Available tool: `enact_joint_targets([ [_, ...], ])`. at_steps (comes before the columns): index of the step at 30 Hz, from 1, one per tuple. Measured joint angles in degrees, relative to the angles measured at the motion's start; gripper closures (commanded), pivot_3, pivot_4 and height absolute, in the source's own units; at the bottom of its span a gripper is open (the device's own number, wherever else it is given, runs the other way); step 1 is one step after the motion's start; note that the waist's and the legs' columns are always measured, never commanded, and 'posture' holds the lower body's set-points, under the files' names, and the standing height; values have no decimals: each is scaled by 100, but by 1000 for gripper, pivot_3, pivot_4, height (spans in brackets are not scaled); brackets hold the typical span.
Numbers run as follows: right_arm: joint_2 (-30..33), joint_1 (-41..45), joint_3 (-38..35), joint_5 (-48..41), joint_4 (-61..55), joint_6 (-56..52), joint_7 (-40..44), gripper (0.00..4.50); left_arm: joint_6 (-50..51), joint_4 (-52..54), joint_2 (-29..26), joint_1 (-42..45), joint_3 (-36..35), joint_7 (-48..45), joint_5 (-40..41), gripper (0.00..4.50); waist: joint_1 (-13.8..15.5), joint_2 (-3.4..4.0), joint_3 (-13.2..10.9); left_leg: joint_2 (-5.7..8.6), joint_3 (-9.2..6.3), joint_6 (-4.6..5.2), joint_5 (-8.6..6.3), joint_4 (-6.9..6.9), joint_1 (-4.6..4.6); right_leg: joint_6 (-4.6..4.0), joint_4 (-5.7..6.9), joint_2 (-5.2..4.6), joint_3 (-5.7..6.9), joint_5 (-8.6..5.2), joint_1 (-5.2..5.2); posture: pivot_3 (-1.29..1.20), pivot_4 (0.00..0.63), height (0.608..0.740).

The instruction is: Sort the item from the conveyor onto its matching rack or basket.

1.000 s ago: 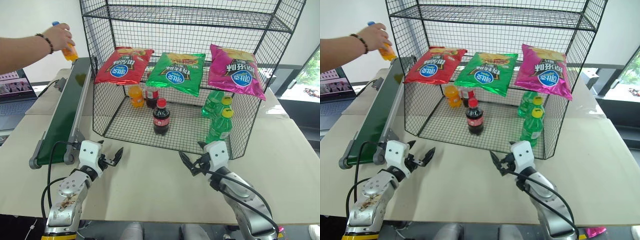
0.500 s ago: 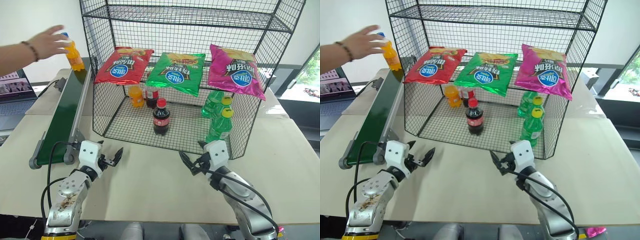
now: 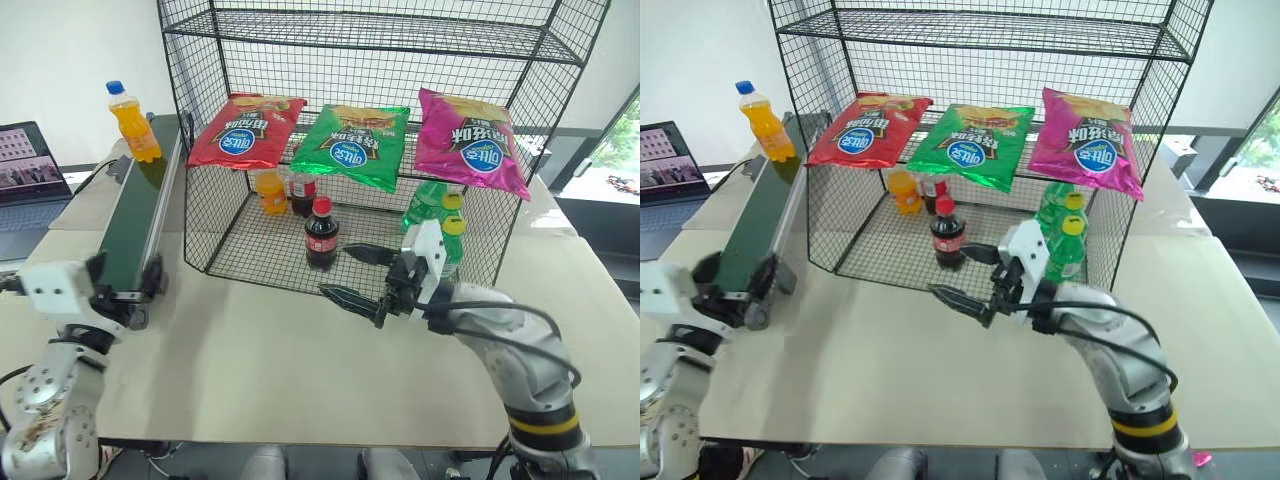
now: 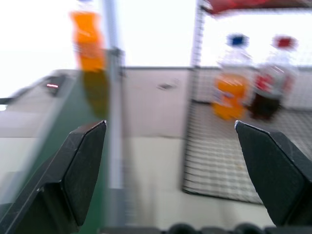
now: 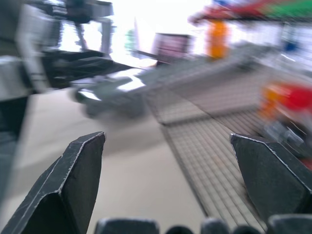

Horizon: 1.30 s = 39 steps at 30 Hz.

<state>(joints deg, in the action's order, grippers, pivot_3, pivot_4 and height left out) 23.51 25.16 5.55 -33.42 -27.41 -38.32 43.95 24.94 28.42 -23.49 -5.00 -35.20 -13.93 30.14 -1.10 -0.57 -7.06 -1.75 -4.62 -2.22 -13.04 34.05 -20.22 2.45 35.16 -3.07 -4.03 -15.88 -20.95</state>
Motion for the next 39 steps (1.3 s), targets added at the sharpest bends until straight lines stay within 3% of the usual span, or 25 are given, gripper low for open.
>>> enact_joint_targets([
  [11,-648,1546,497,-47,1445,665,1014,0,-95,-696,-148,115,-540,427,-91,29,14,-3,3,-1,-1,-1,0,1,0,-7,5,0,4,4,-5,0,150,738],
  [39,-799,1882,656,-37,1663,825,1288,0,-357,-1612,-435,684,-347,258,-280,29,-5,-4,3,-2,1,-2,0,-4,-2,-11,14,-2,5,7,-16,0,150,738],
])
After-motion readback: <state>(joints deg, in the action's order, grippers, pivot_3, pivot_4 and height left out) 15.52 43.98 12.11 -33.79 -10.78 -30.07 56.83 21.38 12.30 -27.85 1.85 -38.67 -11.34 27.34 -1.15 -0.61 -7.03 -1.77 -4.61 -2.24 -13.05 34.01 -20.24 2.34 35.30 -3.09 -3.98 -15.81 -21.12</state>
